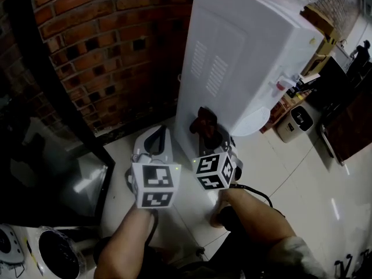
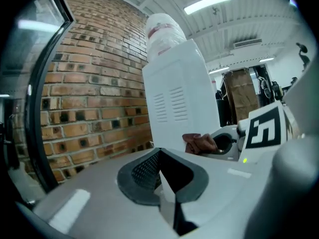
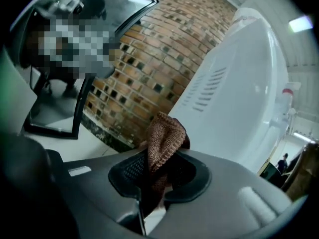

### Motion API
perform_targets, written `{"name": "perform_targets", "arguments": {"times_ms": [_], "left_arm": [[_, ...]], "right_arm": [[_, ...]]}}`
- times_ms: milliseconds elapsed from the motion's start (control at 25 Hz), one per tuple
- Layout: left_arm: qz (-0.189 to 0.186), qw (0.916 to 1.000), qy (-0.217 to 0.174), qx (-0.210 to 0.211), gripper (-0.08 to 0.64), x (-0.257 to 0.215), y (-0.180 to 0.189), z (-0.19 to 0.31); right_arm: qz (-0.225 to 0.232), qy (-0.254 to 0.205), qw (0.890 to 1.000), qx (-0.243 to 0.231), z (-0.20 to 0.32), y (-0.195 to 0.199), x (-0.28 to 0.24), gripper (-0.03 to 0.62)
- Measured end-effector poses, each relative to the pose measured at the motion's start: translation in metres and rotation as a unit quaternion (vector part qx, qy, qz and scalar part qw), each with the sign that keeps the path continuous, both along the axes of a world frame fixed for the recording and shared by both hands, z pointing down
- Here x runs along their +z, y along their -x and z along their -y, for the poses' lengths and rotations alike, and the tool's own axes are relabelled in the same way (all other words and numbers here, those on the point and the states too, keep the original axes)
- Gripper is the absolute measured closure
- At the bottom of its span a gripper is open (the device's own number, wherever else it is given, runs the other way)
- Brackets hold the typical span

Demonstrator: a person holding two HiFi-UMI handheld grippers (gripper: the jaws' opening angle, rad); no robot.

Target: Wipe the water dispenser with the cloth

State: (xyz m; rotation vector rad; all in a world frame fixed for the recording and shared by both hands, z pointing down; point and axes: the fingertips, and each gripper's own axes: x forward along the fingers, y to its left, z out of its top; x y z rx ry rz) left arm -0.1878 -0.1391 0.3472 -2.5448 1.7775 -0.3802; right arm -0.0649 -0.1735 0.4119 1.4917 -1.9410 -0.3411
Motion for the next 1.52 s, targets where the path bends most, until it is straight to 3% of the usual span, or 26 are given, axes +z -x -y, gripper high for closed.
{"name": "perform_targets", "arguments": {"times_ms": [200, 440, 640, 800, 960, 1120, 1240, 1360, 1520], "left_arm": [[0.014, 0.9999, 0.007, -0.003, 0.560, 0.009, 0.009, -0.003], [0.020, 0.9997, 0.017, 0.001, 0.560, 0.018, 0.010, -0.004], [0.024, 0.9994, 0.024, 0.007, 0.560, 0.026, 0.010, 0.001], [0.020, 0.9994, 0.028, 0.009, 0.560, 0.030, 0.010, 0.007], [0.008, 0.9996, 0.025, 0.014, 0.560, 0.028, 0.002, 0.014], [0.002, 0.9999, 0.005, 0.013, 0.560, 0.017, -0.003, 0.025], [0.001, 0.9997, -0.023, 0.011, 0.560, 0.001, -0.003, 0.026], [-0.005, 0.9991, -0.041, 0.005, 0.560, -0.010, 0.001, 0.022], [-0.011, 0.9982, -0.059, -0.006, 0.560, -0.028, 0.007, 0.017]], "right_arm": [[-0.080, 0.068, 0.994, 0.002, -0.002, -0.005, 0.089, 0.505], [-0.150, 0.163, 0.975, 0.004, -0.013, -0.013, 0.189, 0.506], [-0.159, 0.206, 0.966, 0.005, -0.019, -0.018, 0.226, 0.506], [-0.126, 0.203, 0.971, -0.006, -0.021, -0.015, 0.221, 0.505], [-0.033, 0.157, 0.987, -0.016, -0.026, -0.002, 0.164, 0.505], [0.073, 0.079, 0.992, -0.066, -0.029, 0.023, 0.050, 0.505], [0.151, -0.010, 0.981, -0.122, -0.039, 0.035, -0.056, 0.505], [0.233, -0.088, 0.960, -0.129, -0.044, 0.027, -0.139, 0.505], [0.250, -0.133, 0.950, -0.133, -0.042, 0.014, -0.191, 0.505]]}}
